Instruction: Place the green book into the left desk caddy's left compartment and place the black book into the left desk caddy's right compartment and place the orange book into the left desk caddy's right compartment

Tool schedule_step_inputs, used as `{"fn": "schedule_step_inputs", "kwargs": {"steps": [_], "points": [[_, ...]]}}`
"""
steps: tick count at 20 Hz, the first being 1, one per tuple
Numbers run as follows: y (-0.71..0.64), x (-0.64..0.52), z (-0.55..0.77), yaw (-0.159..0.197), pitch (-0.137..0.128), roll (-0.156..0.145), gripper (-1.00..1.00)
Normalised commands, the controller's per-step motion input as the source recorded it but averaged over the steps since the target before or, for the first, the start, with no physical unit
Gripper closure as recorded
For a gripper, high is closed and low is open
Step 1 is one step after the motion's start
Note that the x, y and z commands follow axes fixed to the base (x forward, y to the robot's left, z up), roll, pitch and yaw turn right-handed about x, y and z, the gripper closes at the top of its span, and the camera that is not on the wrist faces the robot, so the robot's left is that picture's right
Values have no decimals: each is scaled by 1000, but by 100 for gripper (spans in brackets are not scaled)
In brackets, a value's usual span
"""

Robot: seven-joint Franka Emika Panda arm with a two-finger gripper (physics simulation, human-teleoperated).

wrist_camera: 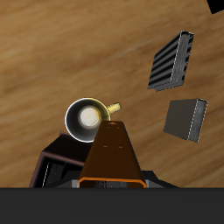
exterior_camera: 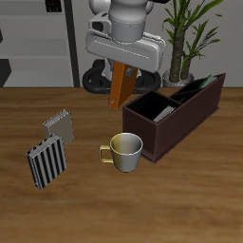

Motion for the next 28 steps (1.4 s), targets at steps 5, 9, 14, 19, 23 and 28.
{"fn": "schedule_step_inputs", "kwargs": {"steps": [5,9,14,19,23,28], "points": [[155,-277,59,-65,-41,-15,100],[191,-150,-95,-75,12,-37,100],[468,-330,-10,-54,-38,-52,100],[329,-181,24,-51,-6,-7,100],[341,4,2,-25,9,68,100],[230,82,-31,-40,29,50,100]]}}
